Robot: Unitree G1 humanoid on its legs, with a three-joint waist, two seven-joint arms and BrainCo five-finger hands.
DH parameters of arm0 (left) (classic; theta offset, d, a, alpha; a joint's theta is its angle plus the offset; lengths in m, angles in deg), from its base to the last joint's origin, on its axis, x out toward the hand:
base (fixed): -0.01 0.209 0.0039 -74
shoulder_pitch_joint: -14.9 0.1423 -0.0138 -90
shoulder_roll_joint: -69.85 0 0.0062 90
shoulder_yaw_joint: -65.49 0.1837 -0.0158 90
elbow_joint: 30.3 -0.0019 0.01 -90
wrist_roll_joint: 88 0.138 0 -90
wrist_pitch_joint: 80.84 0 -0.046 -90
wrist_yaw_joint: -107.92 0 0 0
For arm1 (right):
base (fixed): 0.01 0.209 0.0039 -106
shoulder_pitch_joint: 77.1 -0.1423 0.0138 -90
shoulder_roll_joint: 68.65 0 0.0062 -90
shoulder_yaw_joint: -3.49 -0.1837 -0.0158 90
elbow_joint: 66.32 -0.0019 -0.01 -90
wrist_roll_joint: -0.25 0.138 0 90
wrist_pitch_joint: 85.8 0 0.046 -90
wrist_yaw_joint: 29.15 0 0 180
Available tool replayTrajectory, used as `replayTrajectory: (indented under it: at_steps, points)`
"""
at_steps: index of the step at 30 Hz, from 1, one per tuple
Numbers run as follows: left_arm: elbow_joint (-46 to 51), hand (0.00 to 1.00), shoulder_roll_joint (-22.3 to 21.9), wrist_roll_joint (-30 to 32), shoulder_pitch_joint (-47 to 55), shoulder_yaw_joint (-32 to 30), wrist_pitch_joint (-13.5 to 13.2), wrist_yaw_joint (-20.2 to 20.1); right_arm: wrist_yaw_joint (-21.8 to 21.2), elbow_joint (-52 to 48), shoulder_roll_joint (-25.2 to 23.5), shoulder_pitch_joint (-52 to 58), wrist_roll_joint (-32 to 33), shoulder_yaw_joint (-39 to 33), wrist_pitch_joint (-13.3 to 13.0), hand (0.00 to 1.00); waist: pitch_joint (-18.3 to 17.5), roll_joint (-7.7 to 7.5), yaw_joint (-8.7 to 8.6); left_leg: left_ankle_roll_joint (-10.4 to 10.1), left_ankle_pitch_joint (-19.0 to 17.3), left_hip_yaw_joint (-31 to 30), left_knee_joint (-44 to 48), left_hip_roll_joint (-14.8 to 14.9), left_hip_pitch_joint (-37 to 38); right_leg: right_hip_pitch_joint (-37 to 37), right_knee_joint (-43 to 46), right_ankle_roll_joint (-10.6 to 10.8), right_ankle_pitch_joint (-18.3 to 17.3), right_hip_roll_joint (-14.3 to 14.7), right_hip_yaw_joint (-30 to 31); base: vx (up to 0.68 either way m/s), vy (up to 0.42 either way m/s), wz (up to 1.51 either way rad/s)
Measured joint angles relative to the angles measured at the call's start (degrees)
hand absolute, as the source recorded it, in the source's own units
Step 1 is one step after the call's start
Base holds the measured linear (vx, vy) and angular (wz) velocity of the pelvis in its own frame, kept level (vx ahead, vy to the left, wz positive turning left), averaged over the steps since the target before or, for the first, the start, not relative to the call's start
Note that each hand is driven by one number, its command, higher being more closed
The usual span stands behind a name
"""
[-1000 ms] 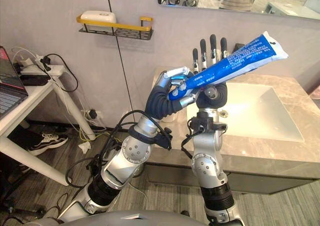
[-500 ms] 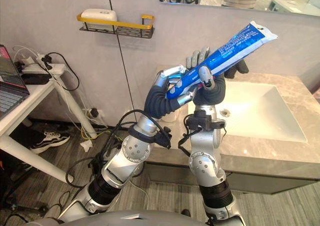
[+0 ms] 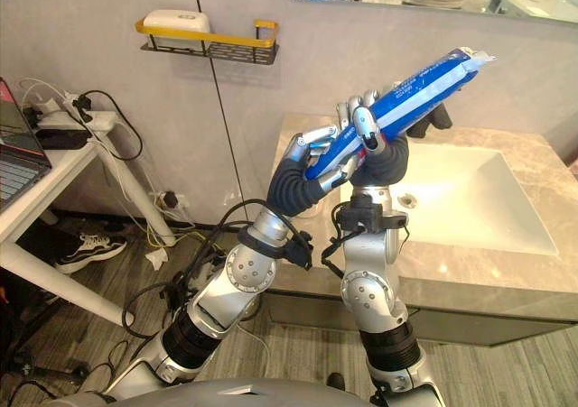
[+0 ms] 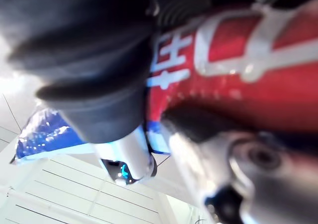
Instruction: Organize washtable
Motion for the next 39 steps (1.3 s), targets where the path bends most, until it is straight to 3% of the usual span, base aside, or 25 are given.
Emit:
replayTrajectory:
  at_steps: [3,4,31,34,39]
  points:
    - [-0.34,1.0,0.02,0.0,0.0,0.01,-0.18,0.0,0.03,0.0,0.03,0.0,0.0,0.0,0.08,1.0,0.0,0.0,0.0,0.0,0.0,0.01,0.03,0.0,0.0,0.0,0.0,0.0,0.0,0.0,0.03,0.0,0.0,0.0]
    - [-0.47,0.0,0.02,0.0,0.0,0.01,-0.28,0.0,0.11,0.0,0.05,0.0,0.0,0.0,0.11,1.0,0.0,0.01,0.0,0.0,0.0,0.01,0.04,0.0,-0.01,-0.01,0.0,0.0,0.0,0.0,0.03,0.0,0.0,0.0]
    - [-0.39,0.0,0.79,-0.17,1.85,-1.01,-0.86,-1.25,0.84,0.07,0.27,0.07,0.02,-2.38,0.6,1.0,0.21,0.32,0.0,0.0,0.0,0.02,0.05,0.0,0.27,0.1,0.0,0.0,0.0,0.01,0.05,0.0,0.0,0.0]
    - [0.99,0.0,0.94,2.46,4.57,-4.28,-0.64,-1.44,0.82,0.07,0.25,0.56,-0.02,-2.71,0.79,1.0,0.62,0.93,0.0,0.01,-0.01,0.06,-0.01,0.0,0.41,0.3,0.0,0.0,0.0,0.03,0.09,0.0,0.0,0.0]
    - [4.76,0.0,3.17,2.98,11.89,-20.92,1.93,1.57,1.07,0.06,0.25,3.57,0.01,-11.68,0.26,1.0,1.24,1.87,0.02,0.01,-0.01,0.0,-0.01,0.04,0.45,0.37,0.0,-0.03,-0.04,0.09,0.04,0.0,0.0,0.0]
